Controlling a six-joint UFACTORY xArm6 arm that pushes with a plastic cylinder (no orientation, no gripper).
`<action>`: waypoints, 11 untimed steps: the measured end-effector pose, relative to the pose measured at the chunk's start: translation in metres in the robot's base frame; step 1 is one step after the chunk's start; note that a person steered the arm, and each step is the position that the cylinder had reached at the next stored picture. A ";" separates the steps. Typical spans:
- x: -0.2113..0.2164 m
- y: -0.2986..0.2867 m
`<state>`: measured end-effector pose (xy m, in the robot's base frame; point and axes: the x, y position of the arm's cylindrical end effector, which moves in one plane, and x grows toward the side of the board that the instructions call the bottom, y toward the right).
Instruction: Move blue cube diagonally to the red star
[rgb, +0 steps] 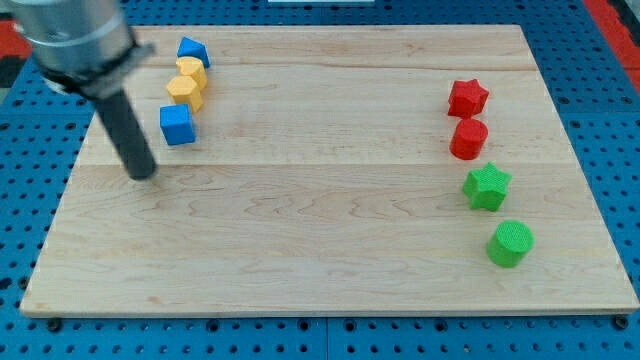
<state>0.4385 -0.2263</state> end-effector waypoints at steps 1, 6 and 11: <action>-0.039 -0.014; -0.130 0.176; -0.106 0.188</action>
